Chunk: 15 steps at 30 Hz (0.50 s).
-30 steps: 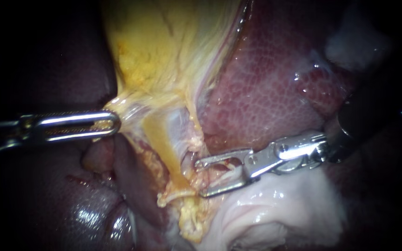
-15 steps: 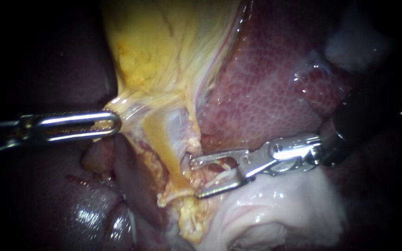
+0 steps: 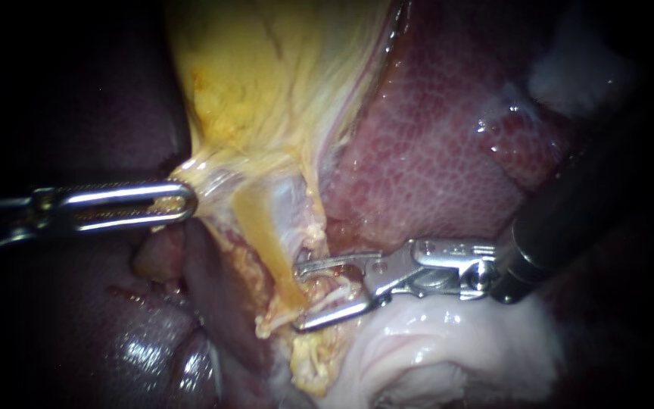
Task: Clipping second clip left tube
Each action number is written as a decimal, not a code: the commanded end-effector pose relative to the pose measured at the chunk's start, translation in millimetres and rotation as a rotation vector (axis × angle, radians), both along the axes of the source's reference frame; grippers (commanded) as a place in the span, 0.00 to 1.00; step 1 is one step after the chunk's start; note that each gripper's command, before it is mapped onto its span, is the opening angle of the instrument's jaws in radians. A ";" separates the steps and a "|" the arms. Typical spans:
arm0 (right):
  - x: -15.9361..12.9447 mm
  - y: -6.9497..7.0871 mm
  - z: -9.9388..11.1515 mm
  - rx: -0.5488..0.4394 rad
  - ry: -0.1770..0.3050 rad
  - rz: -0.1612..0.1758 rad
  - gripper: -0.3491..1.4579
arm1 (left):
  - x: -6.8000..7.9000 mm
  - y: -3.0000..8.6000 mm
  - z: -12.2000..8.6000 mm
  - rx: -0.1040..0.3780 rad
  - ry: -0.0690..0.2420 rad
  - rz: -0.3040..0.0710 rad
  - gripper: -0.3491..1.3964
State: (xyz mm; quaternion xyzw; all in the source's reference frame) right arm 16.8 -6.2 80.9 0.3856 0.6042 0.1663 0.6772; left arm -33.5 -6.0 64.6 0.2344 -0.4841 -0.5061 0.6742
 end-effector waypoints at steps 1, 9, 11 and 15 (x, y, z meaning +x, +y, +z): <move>0.1 -0.1 -0.2 0.005 0.009 -0.011 0.47 | 0.0 0.0 0.0 0.000 0.000 0.000 0.00; 0.8 -0.9 -0.6 0.041 0.026 -0.043 0.45 | 0.0 0.0 0.0 0.000 0.000 0.000 0.00; 1.0 -1.2 -0.5 0.059 0.030 -0.036 0.46 | 0.0 0.0 0.1 0.000 0.000 0.000 0.00; 1.2 -2.0 -0.8 0.108 0.073 -0.045 0.47 | 0.1 0.2 0.5 0.000 -0.001 0.001 0.00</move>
